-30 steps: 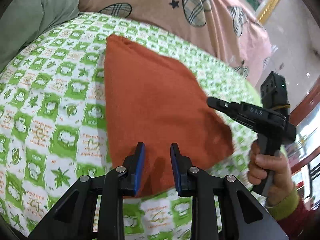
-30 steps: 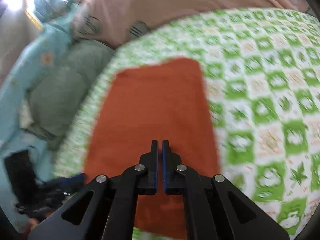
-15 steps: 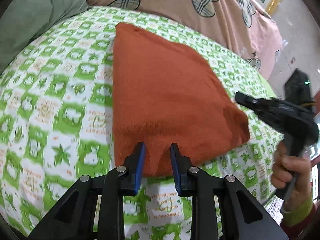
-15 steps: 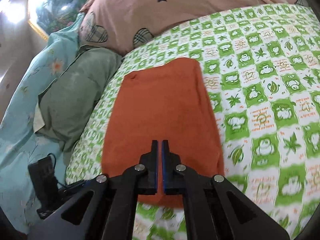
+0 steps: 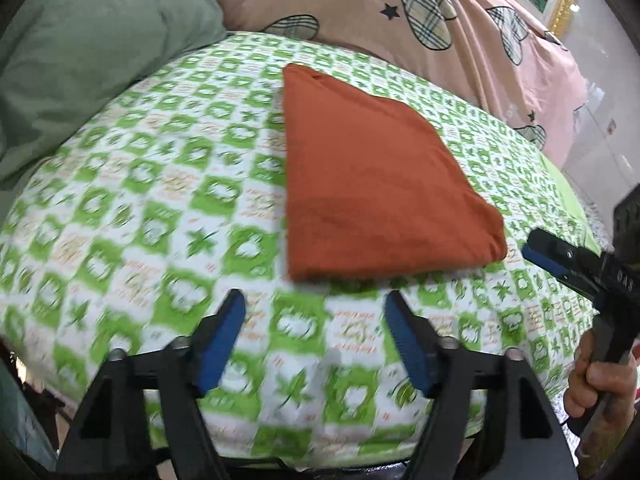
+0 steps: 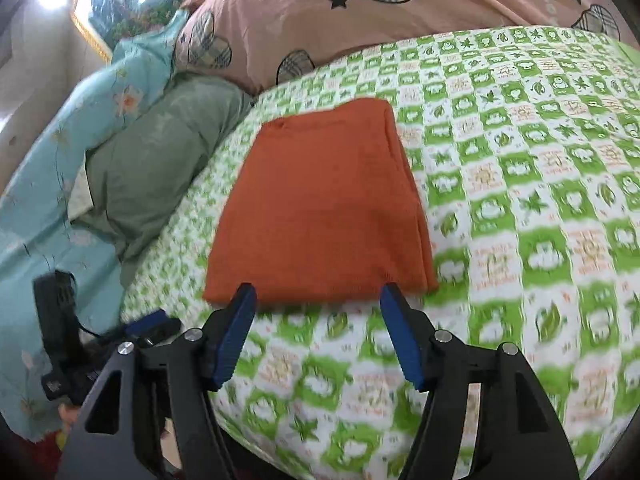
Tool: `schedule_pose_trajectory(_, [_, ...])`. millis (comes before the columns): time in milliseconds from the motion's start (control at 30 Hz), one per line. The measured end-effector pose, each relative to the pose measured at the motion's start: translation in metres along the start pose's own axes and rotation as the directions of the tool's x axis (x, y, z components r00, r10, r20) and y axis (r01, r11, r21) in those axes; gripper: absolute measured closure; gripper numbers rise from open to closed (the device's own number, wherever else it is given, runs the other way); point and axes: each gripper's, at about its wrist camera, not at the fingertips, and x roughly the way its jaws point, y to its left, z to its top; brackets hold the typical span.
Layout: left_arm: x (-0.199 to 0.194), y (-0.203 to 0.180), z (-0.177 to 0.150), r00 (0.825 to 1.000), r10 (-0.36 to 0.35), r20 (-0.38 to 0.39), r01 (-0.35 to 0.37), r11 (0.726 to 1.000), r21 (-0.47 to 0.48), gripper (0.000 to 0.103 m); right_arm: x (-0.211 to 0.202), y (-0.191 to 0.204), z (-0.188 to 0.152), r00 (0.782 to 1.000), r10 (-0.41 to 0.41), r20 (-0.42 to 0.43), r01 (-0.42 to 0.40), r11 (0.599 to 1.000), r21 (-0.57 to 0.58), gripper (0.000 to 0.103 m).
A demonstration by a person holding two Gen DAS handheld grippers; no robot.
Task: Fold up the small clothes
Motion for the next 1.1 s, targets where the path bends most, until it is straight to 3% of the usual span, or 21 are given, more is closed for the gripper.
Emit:
schedule_pose_trajectory(200, [-0.008,0.0,-0.02,0.997,0.079,-0.009,-0.079,0.995,0.055,0.022,0.006,0.009,-0.02,0.997,-0.047,-0.053,0.044,0.997,-0.064,0.031])
schedule_pose_trajectory(367, [-0.008,0.005,-0.031,0.994,0.098,-0.043,-0.096,0.994,0.052,0.021,0.007,0.013,-0.029,0.994,-0.076,-0.077,0.068,0.993,-0.101,0.026])
schedule_pose_trajectory(600, [-0.014,0.013,-0.033,0.981,0.188,-0.049,-0.185,0.981,0.058,0.021,0.001,0.018,-0.034,0.988,-0.118,-0.097,0.102,0.983,-0.155,0.023])
schedule_pose_trajectory(933, [-0.044,-0.005,0.002,0.975,0.224,0.009,-0.223,0.969,0.105,0.02,-0.027,0.04,-0.013,0.992,-0.112,-0.053,0.096,0.966,-0.242,0.007])
schedule_pose_trajectory(1100, [-0.048,-0.012,0.022,0.969,0.242,0.044,-0.245,0.963,0.115,0.018,-0.024,0.044,-0.009,0.992,-0.114,-0.045,0.098,0.959,-0.267,0.004])
